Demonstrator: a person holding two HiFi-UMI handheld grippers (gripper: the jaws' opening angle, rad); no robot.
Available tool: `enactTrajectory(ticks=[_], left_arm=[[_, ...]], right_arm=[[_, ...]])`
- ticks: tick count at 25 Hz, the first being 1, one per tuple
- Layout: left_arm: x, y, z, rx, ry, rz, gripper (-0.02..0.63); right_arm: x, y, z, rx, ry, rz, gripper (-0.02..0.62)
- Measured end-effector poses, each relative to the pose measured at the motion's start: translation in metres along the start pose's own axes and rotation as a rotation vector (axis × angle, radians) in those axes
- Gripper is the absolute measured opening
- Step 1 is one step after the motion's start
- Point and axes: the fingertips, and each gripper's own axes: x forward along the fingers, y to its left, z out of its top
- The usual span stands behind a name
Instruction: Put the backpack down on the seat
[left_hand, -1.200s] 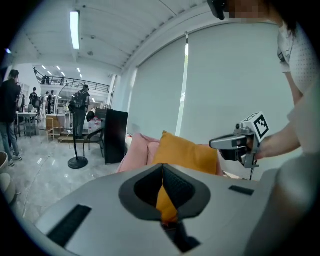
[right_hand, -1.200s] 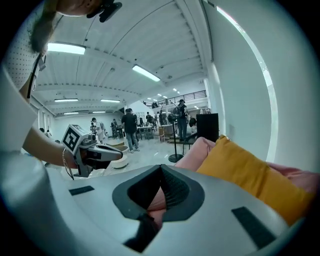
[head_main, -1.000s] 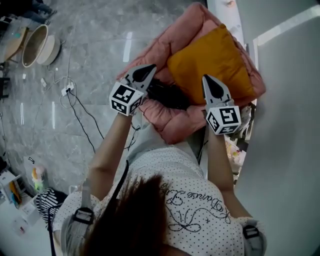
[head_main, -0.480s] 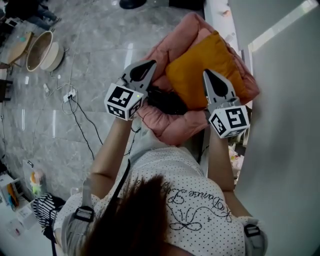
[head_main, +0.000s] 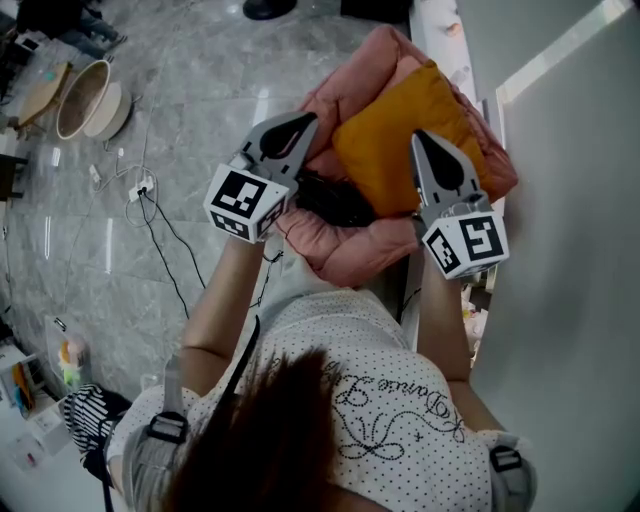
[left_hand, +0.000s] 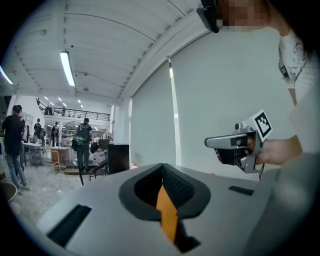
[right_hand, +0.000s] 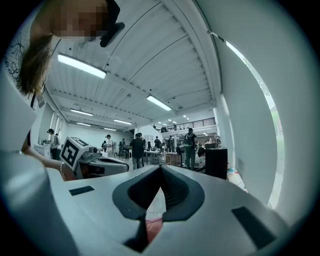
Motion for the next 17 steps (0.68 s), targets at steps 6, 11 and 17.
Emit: enactTrajectory(ticks=[6,11,17], left_arm=[[-0.0027,0.0021,-0.0053,-0.015,0.007,0.019,0.005],[-0.0074,0.0047,-0.0066,-0.019,0.009,0.027,0.005],[-0.0086,0.0070,-0.0087,-0.016,0.006,0.030,0.005]], right_arm=[[-0.0017,0.0010,-0.0034,0.004,0.000,0.005,0.009],[-0.0013,0.0036,-0.0047,0.004,0.004,0.006,0.009],[0.0013,0.0042,-0.0082,0.001,0.003,0.003,0.009]])
